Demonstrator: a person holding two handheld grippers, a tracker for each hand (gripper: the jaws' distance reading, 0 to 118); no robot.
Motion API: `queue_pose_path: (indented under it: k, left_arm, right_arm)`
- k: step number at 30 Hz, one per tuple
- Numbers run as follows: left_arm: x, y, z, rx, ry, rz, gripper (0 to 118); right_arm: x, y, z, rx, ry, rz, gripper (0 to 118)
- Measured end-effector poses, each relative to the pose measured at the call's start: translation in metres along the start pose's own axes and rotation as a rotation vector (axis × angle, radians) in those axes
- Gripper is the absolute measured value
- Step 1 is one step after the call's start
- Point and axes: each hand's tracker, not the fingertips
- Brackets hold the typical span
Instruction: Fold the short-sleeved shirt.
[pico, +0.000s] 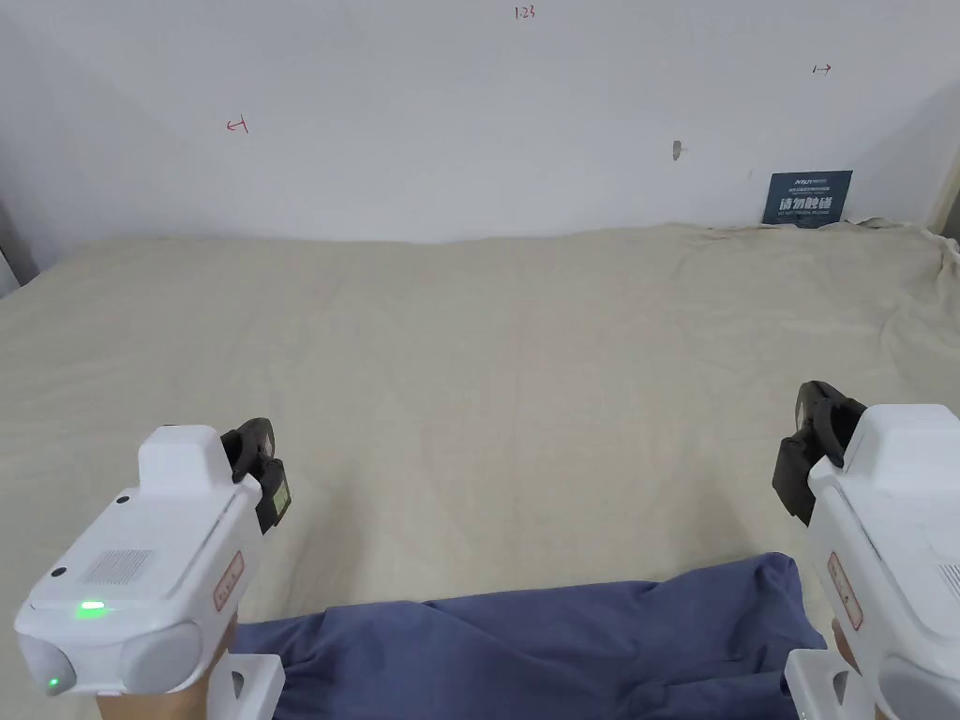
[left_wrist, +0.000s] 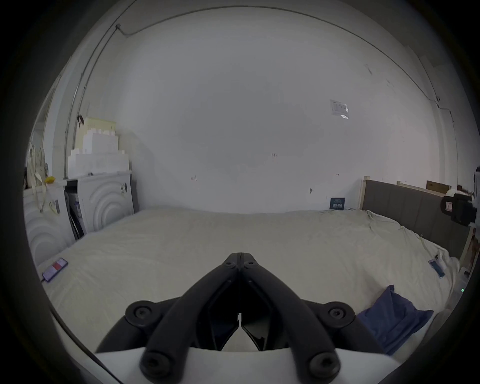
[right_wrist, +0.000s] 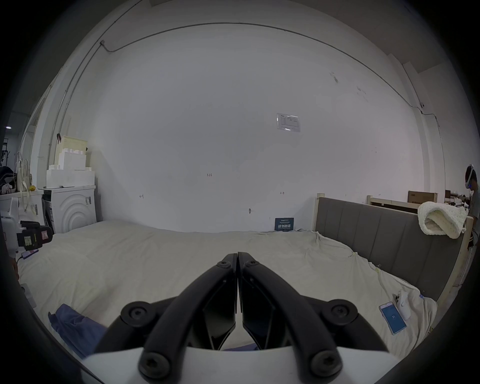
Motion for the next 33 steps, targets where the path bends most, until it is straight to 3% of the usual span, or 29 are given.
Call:
queue_pose_path:
  k: [7, 13, 19, 20, 22, 24, 26, 27, 33]
  left_arm:
    - [-0.063, -0.008, -0.031, -0.390, -0.202, 0.360, 0]
    - [-0.110, -0.043, -0.041, -0.579, -0.234, 0.355, 0]
    - [-0.150, -0.085, -0.045, -0.704, -0.240, 0.452, 2]
    - [-0.154, -0.090, -0.046, -0.719, -0.240, 0.458, 8]
    - [-0.160, -0.102, -0.047, -0.735, -0.209, 0.440, 31]
    - [-0.164, -0.112, -0.050, -0.780, -0.181, 0.442, 68]
    - [-0.164, -0.119, -0.054, -0.816, -0.181, 0.449, 92]
    - [-0.164, -0.121, -0.055, -0.833, -0.188, 0.451, 98]
    - [-0.149, -0.134, -0.063, -0.889, -0.172, 0.394, 97]
  right_arm:
    - [0.003, -0.001, -0.003, -0.018, -0.001, 0.012, 1]
    - [0.004, -0.003, -0.006, -0.038, -0.004, 0.022, 1]
    - [0.002, -0.005, -0.010, -0.056, -0.004, 0.031, 1]
    - [0.001, -0.006, -0.009, -0.058, -0.005, 0.033, 1]
    - [0.000, -0.007, -0.010, -0.064, -0.006, 0.042, 1]
    - [-0.001, -0.009, -0.009, -0.072, -0.003, 0.046, 1]
    - [-0.002, -0.010, -0.010, -0.079, -0.002, 0.049, 1]
    - [-0.003, -0.011, -0.010, -0.082, -0.002, 0.051, 1]
    - [-0.005, -0.015, -0.010, -0.099, 0.003, 0.047, 1]
